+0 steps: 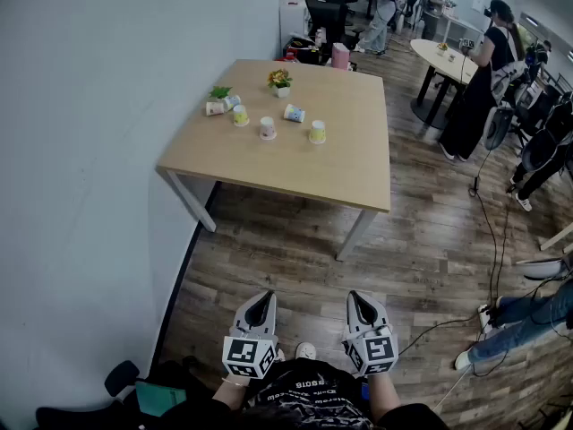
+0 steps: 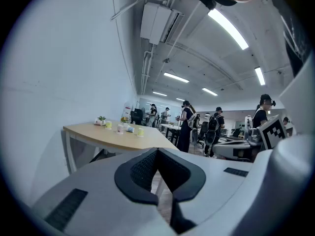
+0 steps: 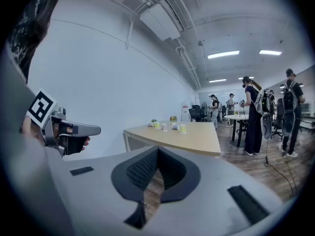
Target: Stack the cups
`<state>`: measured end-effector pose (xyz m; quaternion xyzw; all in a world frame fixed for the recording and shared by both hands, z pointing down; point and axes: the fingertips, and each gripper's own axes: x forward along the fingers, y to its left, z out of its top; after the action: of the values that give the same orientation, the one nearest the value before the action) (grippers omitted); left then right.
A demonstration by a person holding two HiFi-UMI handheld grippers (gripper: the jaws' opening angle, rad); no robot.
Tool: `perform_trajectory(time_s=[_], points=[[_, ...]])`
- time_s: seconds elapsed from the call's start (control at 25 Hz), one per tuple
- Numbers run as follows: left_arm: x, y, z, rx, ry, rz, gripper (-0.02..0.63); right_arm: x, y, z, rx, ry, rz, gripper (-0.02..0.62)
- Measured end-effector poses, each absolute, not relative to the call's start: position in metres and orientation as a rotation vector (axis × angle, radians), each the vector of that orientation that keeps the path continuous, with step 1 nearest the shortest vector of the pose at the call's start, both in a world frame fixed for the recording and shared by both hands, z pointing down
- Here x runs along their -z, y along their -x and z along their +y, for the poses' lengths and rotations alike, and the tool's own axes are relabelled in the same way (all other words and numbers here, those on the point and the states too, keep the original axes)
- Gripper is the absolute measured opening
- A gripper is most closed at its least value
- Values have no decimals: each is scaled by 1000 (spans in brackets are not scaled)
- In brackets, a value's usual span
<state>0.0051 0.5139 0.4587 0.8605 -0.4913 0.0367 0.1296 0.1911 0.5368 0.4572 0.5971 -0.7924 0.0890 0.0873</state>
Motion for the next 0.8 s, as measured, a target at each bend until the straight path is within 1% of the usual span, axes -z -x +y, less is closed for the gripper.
perform_trajectory(time_s=[0.28, 0.64, 0.72, 0.76, 0.8], points=[[-452, 6, 520, -90, -2518, -1427, 3, -462, -175, 548, -276, -1757, -2346, 2], [-455, 8, 531, -64, -2497, -1353, 3, -462, -176, 555, -350, -1803, -2365, 5], [-456, 9, 532, -46, -2482, -1327, 4, -463, -172, 555, -382, -1791, -2386, 110], [-457, 9, 532, -38, -2479, -1303, 17, -464, -170, 556, -390, -1785, -2393, 118], [-457, 8, 534, -35, -2480, -1272, 85, -464, -168, 556, -396, -1778, -2401, 132]])
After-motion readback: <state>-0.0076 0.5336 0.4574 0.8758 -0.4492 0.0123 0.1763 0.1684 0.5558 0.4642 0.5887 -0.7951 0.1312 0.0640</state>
